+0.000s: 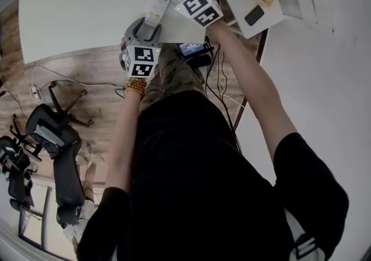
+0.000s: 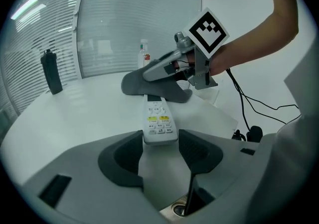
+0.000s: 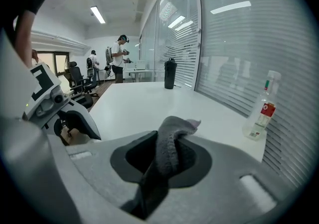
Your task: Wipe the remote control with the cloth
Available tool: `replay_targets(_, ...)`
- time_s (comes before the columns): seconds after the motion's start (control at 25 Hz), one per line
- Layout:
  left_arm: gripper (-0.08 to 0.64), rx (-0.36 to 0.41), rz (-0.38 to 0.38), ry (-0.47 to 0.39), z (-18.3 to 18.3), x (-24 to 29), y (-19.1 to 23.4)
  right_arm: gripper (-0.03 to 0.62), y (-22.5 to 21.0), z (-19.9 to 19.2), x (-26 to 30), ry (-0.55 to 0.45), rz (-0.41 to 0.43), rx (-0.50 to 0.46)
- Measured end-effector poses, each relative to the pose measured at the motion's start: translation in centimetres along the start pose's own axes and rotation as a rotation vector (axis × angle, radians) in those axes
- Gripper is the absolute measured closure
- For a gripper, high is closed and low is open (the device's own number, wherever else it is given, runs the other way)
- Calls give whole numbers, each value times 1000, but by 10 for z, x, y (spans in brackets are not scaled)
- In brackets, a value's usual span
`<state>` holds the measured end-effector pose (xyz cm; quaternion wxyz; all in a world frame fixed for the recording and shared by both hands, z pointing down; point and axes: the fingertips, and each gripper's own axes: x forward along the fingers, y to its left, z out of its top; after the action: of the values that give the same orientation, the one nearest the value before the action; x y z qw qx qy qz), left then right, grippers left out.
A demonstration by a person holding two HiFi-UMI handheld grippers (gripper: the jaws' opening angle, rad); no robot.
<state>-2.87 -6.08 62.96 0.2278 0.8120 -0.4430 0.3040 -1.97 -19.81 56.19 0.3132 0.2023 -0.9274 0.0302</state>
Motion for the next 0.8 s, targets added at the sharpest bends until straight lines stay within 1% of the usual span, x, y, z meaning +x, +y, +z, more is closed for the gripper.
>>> replay_targets(0.16, 335, 14, 13, -1, -1, 1, -2, 529, 18, -13, 11, 53, 75, -14)
replay_targets(0.36, 342, 37, 29, -7, -3, 1, -2, 529, 34, -19, 16, 86, 93, -19)
replay_targets(0.44, 342, 35, 28, -4, -3, 1, -2, 529, 42, -18, 17, 81, 102, 1)
replay_targets(0.52, 342, 29, 24, 0, -3, 2, -1, 529, 52, -17, 16, 79, 123, 13)
replay_targets(0.68, 342, 30, 24, 7, -3, 4, -2, 529, 73, -18, 10, 109, 169, -24)
replay_targets(0.8, 344, 36, 23, 18, -4, 3, -2, 529, 84, -16, 9, 120, 202, -17)
